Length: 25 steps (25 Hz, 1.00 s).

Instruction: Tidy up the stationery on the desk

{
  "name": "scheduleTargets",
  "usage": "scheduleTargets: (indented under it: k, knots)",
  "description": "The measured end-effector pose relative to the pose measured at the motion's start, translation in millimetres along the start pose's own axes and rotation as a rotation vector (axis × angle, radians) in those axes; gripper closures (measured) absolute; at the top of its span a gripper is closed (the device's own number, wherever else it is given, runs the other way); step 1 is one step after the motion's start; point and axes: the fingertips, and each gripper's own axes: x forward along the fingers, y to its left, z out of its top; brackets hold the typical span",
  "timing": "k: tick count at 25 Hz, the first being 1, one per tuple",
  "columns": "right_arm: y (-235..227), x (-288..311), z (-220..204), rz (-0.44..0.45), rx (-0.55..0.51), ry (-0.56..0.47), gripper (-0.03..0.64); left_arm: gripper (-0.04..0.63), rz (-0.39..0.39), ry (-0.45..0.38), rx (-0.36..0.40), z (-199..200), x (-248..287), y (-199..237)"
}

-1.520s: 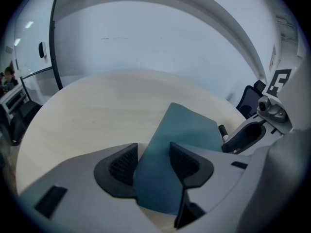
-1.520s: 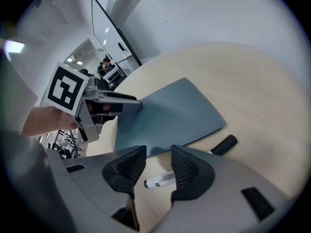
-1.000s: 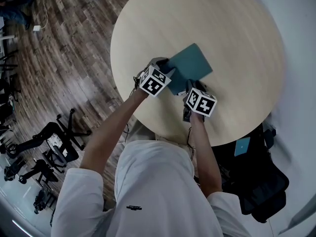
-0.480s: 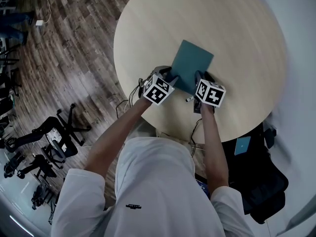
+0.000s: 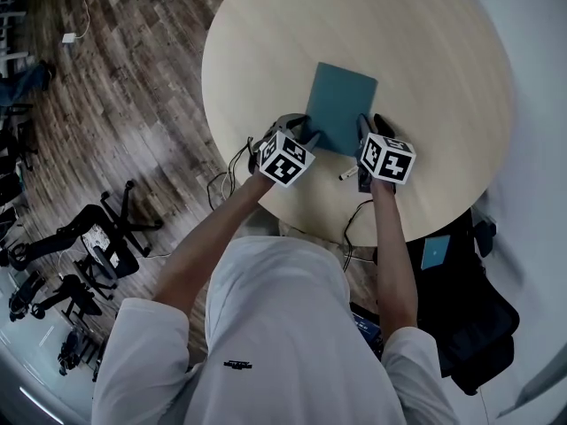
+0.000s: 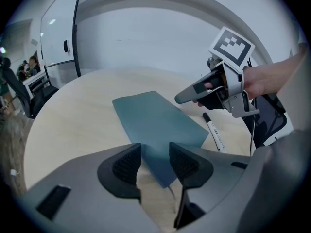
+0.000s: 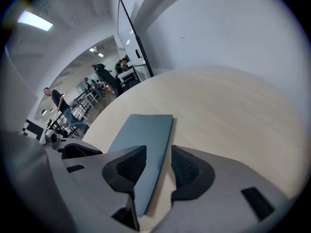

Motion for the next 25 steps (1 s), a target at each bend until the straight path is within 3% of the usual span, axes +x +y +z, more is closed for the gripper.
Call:
scheduleTargets:
  k: [3, 10, 20, 25]
  knots:
    - [-6, -18, -3, -0.01, 0.007, -0.027, 0.463, 0.411, 0.008, -0.021, -0.013, -1, -5, -8]
    - [-14, -61, -27, -0.055, 0.06, -0.087, 0.463, 0.55, 0.046, -0.055, -0.098, -9, -31, -21]
    - [-33, -93, -89, -0.175, 0.228, -0.102, 0.463, 0.561, 0.005, -0.039, -0.091, -38, -50, -67]
    - [-26, -85, -109, -0.169, 0.298, -0.089, 0.463, 0.571, -0.023, -0.033, -0.07, -48, -51, -85]
